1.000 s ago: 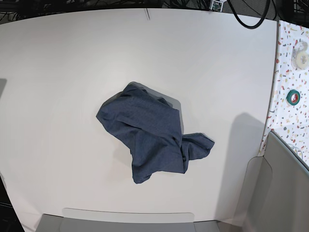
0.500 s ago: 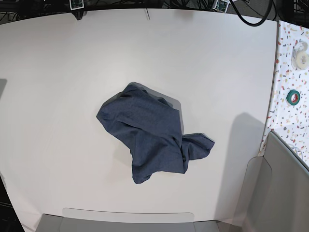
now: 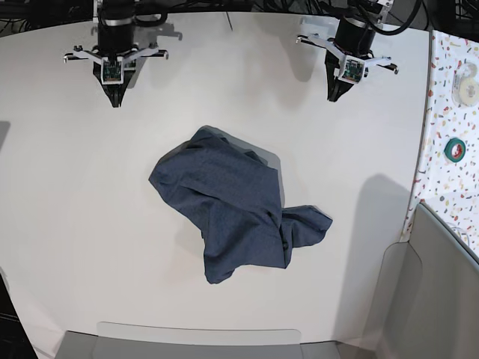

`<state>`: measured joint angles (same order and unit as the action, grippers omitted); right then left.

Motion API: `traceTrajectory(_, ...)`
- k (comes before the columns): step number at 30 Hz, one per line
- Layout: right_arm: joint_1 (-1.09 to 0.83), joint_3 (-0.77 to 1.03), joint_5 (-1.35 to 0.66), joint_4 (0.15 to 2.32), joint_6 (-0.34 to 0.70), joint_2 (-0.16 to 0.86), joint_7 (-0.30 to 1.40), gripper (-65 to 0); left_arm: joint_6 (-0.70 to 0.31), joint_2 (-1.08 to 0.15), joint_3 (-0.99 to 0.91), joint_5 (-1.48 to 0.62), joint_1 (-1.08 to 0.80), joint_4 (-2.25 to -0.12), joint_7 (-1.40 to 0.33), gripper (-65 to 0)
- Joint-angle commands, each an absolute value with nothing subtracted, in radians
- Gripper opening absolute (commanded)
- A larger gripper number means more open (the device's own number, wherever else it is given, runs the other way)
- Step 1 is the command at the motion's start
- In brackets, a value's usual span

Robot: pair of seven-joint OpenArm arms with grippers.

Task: Layout the t-shirt on the table in an organized manner, then fold the t-shirt properly
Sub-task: 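Lower the right gripper onto the crumpled shirt edge and grasp it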

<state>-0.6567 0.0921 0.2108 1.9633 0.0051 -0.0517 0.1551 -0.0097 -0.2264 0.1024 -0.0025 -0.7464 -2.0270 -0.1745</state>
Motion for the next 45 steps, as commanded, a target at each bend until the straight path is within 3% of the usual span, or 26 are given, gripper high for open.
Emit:
traceTrajectory(1,-0.619,0.094,0.216,1.982,-0.005,-0.054,0.171,-64.3,-0.01,-0.226,0.101,-0.002,-0.722,-2.046,-0.137,-64.8)
traceTrajectory(6,-0.421,0.093,0.214,1.988,-0.005,-0.068,0.352,-64.3,-0.01,-0.222,0.105,-0.002,-0.638,-2.046,-0.137,-64.4)
traceTrajectory(10,-0.275,0.093,0.214,1.988,-0.002,-0.059,0.44,-63.4,-0.01,-0.223,0.136,-0.002,-0.567,-2.046,-0.14,-58.3)
traceTrajectory(14,-0.13,0.093,0.209,1.983,-0.004,-0.068,0.538,-51.7,-0.01,-0.223,0.188,-0.002,-0.453,-2.046,-0.266,-52.2)
traceTrajectory(17,-0.039,0.085,0.209,1.971,-0.004,-0.07,0.607,-44.2,-0.01,-0.222,0.236,-0.002,-0.369,-2.045,-0.395,-51.8)
traceTrajectory(20,0.047,0.084,0.208,1.911,0.002,-0.071,0.63,-40.7,-0.01,-0.222,0.277,-0.002,-0.315,-2.043,-0.493,-51.6)
traceTrajectory(27,0.214,0.085,0.064,1.623,0.004,-0.085,0.636,-40.3,-0.01,-0.202,0.282,-0.004,-0.285,-2.041,-0.567,-49.2)
traceTrajectory(32,0.232,0.084,-0.076,1.523,0.005,-0.082,0.638,-40.3,-0.01,-0.16,0.278,-0.002,-0.288,-2.041,-0.627,-42.3)
traceTrajectory(40,0.142,0.082,-0.288,1.508,0.041,-0.081,0.638,-40.2,-0.01,-0.162,0.278,-0.002,-0.295,-2.04,-0.633,-42.2)
traceTrajectory(45,0.113,0.082,-0.311,1.501,0.047,-0.07,0.638,-40.2,-0.01,-0.16,0.28,-0.002,-0.295,-2.04,-0.638,-42.2)
